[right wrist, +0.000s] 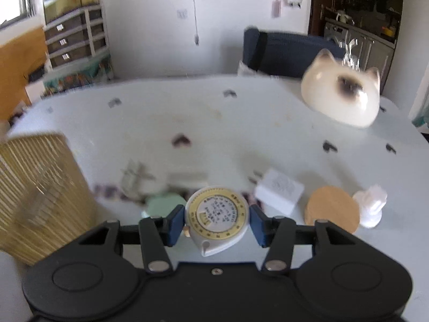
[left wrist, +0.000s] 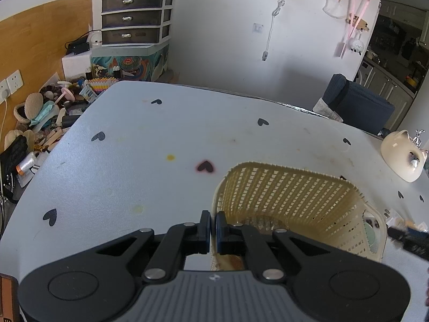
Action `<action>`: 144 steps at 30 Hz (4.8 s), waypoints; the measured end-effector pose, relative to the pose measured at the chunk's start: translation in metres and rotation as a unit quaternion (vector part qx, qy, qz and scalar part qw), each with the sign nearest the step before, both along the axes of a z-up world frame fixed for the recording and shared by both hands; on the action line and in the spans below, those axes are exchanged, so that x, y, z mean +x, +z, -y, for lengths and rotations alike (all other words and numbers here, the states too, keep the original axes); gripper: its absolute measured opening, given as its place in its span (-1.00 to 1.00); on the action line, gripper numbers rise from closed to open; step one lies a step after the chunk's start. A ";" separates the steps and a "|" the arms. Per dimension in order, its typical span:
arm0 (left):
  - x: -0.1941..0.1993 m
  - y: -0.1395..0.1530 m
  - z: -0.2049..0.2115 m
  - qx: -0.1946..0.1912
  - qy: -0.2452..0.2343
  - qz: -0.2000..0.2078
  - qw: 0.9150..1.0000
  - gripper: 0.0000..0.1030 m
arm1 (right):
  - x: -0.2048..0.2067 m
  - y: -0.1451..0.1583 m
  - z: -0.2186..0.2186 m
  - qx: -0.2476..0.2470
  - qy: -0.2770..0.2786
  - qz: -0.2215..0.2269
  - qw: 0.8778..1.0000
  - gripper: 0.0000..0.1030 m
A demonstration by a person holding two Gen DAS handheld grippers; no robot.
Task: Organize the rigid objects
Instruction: 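Carry the tape measure with the right tool and release it into the basket, then move the right tool back and grasp the mint-green round lid, then carry the mint-green lid with the right tool and release it into the basket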
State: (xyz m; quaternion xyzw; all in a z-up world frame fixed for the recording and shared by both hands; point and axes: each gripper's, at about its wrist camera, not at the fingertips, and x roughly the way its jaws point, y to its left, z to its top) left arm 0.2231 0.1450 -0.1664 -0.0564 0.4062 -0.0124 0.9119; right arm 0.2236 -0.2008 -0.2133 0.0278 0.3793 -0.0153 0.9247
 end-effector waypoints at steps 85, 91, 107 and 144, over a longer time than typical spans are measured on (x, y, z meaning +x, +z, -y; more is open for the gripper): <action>0.003 0.000 -0.002 -0.006 -0.001 -0.002 1.000 -0.92 | 0.006 0.112 -0.103 0.029 0.155 -0.022 0.987 0.35; 0.003 0.000 -0.002 -0.006 -0.001 -0.002 1.000 -0.93 | -0.010 0.109 -0.074 0.027 0.124 -0.007 0.992 0.46; 0.004 0.000 -0.002 -0.006 -0.001 -0.002 1.000 -0.93 | -0.019 0.023 -0.030 -0.039 0.062 -0.043 0.996 0.65; 0.006 -0.001 -0.003 -0.003 -0.001 -0.004 1.000 -0.92 | 0.039 -0.025 -0.042 -0.008 0.093 -0.091 0.991 -0.02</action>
